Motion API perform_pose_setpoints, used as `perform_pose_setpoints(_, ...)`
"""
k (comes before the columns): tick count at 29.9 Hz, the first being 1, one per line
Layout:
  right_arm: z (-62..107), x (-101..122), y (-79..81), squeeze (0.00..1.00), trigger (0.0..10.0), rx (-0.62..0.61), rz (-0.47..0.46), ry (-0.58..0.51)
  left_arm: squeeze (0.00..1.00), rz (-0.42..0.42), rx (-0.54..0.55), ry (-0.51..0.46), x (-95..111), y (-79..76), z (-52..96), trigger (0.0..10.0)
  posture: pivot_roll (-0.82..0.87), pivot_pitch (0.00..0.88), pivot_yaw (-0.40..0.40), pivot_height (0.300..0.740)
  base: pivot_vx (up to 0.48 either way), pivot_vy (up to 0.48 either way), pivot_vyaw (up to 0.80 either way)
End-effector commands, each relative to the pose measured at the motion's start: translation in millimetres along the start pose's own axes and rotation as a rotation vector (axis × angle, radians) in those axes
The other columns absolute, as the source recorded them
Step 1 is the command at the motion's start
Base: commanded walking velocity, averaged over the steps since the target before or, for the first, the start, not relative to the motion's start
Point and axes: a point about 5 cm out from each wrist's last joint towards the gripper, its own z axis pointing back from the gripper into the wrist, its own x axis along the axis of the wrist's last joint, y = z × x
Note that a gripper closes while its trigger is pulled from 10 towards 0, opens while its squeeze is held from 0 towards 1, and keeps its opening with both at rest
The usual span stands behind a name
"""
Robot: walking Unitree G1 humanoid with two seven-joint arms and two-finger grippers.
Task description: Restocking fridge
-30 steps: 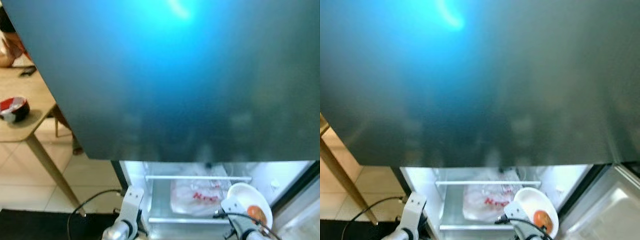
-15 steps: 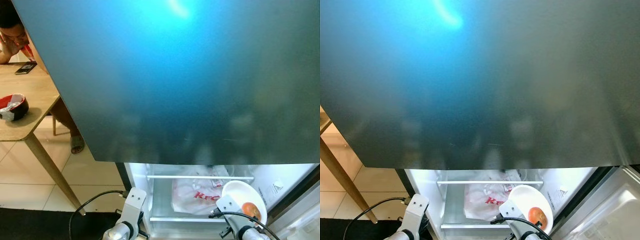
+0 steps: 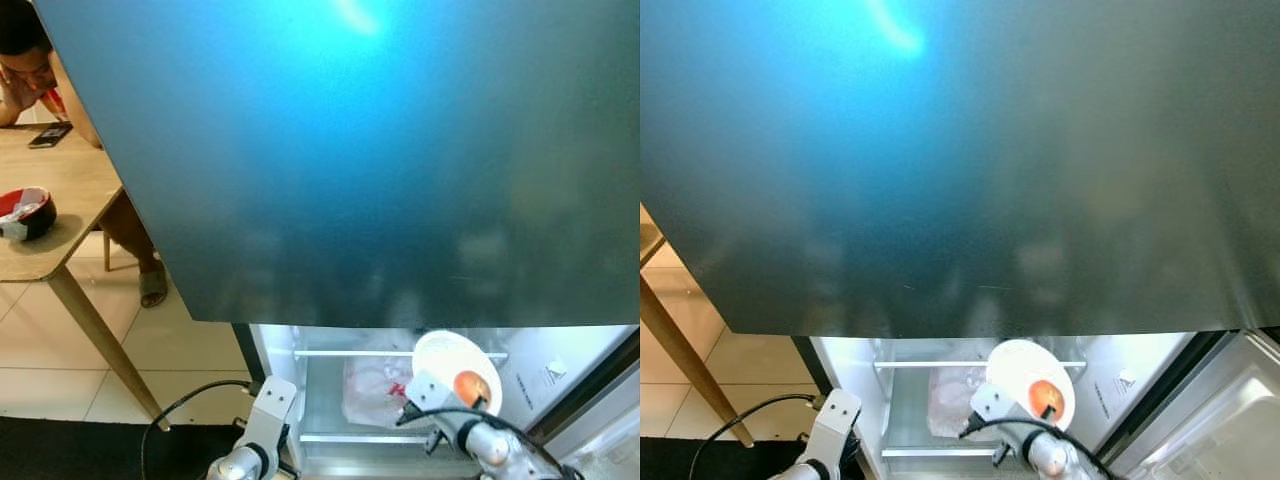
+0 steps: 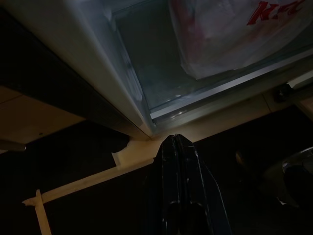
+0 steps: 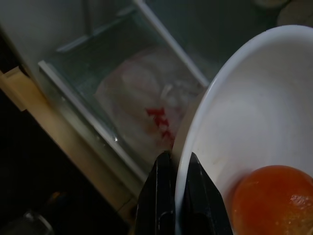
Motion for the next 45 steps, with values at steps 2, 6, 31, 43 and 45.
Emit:
perform_pose_setpoints(2, -2.0, 9.0, -1.7, 0.0, 10.0, 0.014, 0.036, -0.018, 0.0, -0.013, -0.001, 0.022, -7.8, 1.0, 3.1, 10.0, -0.07, 0.072, 0.024, 0.691, 0.0, 0.0, 0.0)
perform_pose_setpoints(6, -4.2, 21.2, -10.3, 0.0, 10.0, 0.018, 0.097, -0.035, 0.0, -0.017, -0.003, 0.018, -7.7, 0.5, 3.2, 10.0, -0.07, 0.078, 0.018, 0.676, 0.0, 0.0, 0.0)
perform_pose_setpoints(31, -8.5, 51.2, -14.2, 0.0, 10.0, 0.083, 0.29, -0.092, 0.0, -0.053, -0.015, -0.003, -7.0, -1.6, 4.3, 10.0, -0.05, 0.112, -0.006, 0.633, 0.0, 0.0, 0.0)
perform_pose_setpoints(43, -9.4, 64.8, -20.5, 0.0, 10.0, 0.081, 0.357, -0.113, 0.0, -0.055, -0.02, -0.043, -4.5, -4.8, 5.2, 10.0, -0.05, 0.131, -0.02, 0.633, 0.0, 0.0, 0.0)
perform_pose_setpoints(45, -9.2, 67.1, -22.9, 0.0, 10.0, 0.078, 0.369, -0.117, 0.0, -0.055, -0.021, -0.048, -4.2, -5.5, 5.2, 10.0, -0.06, 0.132, -0.024, 0.633, 0.0, 0.0, 0.0)
